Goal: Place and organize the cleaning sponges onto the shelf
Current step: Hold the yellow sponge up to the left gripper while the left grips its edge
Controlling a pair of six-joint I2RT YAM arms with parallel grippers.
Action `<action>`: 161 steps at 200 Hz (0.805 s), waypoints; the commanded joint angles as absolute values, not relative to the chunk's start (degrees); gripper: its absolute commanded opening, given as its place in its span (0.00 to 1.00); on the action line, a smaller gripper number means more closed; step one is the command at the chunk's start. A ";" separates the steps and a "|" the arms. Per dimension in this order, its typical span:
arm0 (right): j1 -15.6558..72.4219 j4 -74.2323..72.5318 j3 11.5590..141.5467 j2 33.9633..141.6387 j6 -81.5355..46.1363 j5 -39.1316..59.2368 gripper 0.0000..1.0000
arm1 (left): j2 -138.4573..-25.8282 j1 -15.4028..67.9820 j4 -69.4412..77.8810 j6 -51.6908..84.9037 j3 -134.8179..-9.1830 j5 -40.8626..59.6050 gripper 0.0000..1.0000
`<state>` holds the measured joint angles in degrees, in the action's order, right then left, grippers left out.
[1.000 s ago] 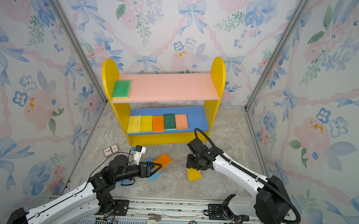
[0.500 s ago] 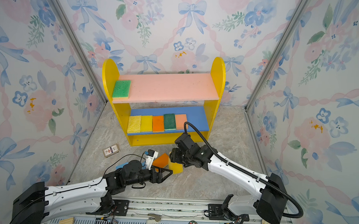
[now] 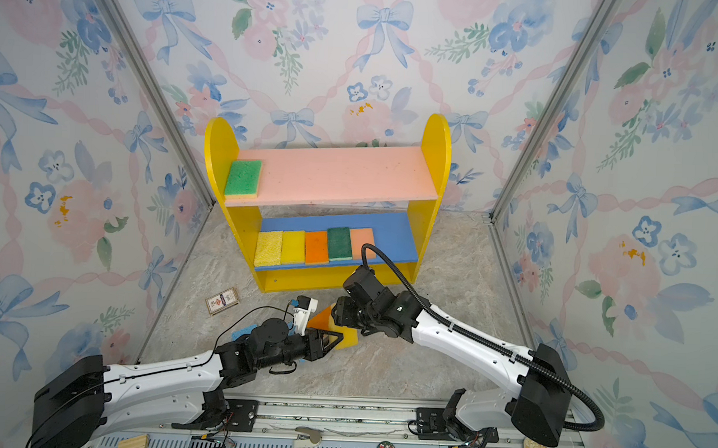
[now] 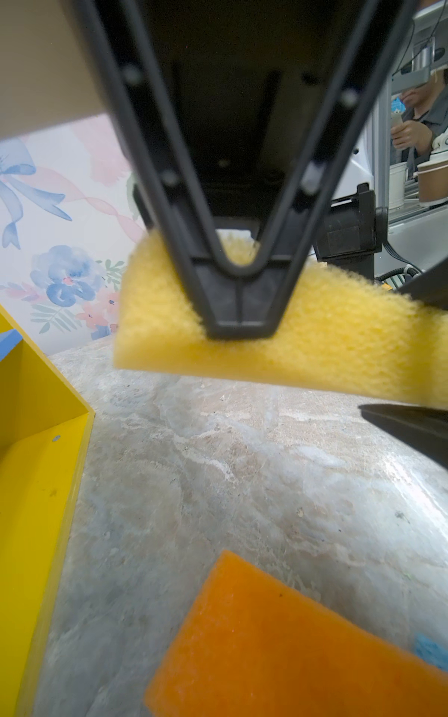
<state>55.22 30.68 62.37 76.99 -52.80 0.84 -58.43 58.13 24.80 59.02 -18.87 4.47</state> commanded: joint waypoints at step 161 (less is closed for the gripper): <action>53.29 16.26 57.20 60.14 -43.79 24.26 0.90 | -36.14 39.56 35.24 79.33 -17.07 28.37 0.25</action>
<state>51.94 21.30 56.07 58.22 -43.90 21.82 -37.32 39.92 31.81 75.37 -15.25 25.06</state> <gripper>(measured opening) 0.925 0.251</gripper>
